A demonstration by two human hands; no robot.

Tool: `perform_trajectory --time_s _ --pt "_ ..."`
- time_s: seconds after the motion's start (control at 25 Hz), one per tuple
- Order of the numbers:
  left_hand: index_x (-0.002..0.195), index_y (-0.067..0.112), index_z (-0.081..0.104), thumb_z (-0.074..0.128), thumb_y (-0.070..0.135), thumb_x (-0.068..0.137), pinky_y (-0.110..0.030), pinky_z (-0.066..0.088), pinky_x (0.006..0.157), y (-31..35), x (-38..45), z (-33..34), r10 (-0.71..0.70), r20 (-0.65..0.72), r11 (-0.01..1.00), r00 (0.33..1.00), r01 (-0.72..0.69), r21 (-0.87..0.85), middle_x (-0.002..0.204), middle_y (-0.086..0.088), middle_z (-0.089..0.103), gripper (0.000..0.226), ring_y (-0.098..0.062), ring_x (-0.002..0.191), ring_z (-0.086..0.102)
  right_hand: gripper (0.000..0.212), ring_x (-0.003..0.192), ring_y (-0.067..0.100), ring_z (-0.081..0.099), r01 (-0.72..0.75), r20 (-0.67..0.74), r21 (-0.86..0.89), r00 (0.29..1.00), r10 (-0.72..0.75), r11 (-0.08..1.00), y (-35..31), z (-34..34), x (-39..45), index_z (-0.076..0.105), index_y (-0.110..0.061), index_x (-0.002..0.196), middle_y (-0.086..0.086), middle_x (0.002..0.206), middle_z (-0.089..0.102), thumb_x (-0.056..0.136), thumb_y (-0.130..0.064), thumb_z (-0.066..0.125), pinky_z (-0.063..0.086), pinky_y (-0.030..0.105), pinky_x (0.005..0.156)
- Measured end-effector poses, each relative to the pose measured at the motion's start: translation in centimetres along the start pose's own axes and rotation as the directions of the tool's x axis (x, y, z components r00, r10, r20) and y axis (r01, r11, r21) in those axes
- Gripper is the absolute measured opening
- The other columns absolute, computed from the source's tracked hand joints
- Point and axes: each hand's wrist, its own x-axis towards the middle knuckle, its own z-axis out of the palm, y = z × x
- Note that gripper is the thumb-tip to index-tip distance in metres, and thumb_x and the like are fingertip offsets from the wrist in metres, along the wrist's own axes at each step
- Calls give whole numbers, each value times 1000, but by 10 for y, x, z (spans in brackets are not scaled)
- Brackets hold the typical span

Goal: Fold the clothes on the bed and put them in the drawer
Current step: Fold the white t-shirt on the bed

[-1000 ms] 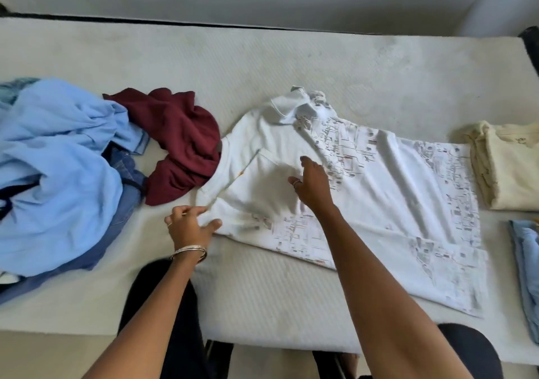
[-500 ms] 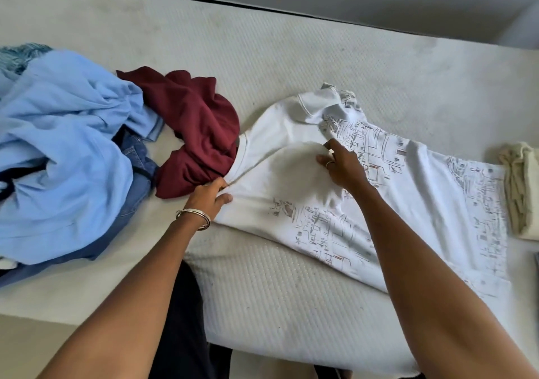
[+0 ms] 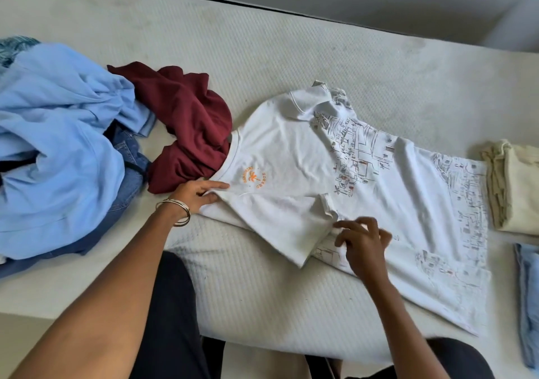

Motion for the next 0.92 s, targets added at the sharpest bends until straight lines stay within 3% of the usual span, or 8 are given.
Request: perform_trajectory --time_s 0.12,0.24,0.36,0.48,0.6,0.68,0.8,0.92 --pt "101 47 71 58 -10 86 -17 30 54 1 -3 -4 -89 75 996 993 88 16 64 4 41 61 -9 56 29 34 98 33 56 -386 -17 255 915 403 886 -1 12 -16 70 -15 79 1 98 69 75 17 59 34 38 73" --pt "103 42 73 49 -15 80 -14 29 49 15 -7 -1 -149 64 985 987 154 -75 66 5 48 66 -6 51 30 30 92 30 65 -534 94 522 811 577 665 -32 11 8 63 -10 110 6 96 67 88 -28 71 50 41 79" --pt "111 14 72 59 9 91 -8 39 77 29 -6 10 -197 -73 962 978 178 -207 106 1 64 24 0 88 54 69 114 31 55 -598 214 160 798 564 785 -47 19 37 55 -14 128 4 117 61 78 -58 72 45 47 93" --pt "84 19 72 79 24 77 -34 47 91 27 -4 24 -168 -190 979 967 142 -143 98 -7 66 11 -22 93 60 19 105 37 57 -601 159 180 799 580 779 -51 22 52 63 -8 104 12 104 65 91 -23 59 44 43 84" --pt "74 26 67 84 13 71 -35 49 84 10 -2 29 -214 -221 974 952 190 -123 87 -7 68 21 -24 82 61 20 82 33 58 -713 325 650 574 752 263 -34 25 72 60 -6 82 12 79 58 93 -23 59 54 45 68" --pt "75 27 68 84 15 70 -33 47 76 9 -3 29 -236 -207 969 949 213 -130 85 -8 68 20 -20 77 59 26 87 32 58 -759 470 650 447 761 44 -26 28 81 56 -9 85 14 90 58 92 -34 62 57 52 74" --pt "76 26 69 84 14 71 -29 43 70 11 -4 29 -254 -184 964 950 232 -131 81 -6 65 20 -17 73 56 33 97 37 60 -778 468 629 387 794 8 -20 35 91 51 -10 91 17 107 59 92 -41 62 53 61 85" --pt "79 22 70 82 11 73 -29 44 73 13 -2 28 -267 -182 958 946 240 -157 83 -8 65 18 -18 76 56 38 84 30 61 -700 479 714 465 745 -23 -29 33 94 58 -13 81 10 90 61 92 -50 58 54 48 77"
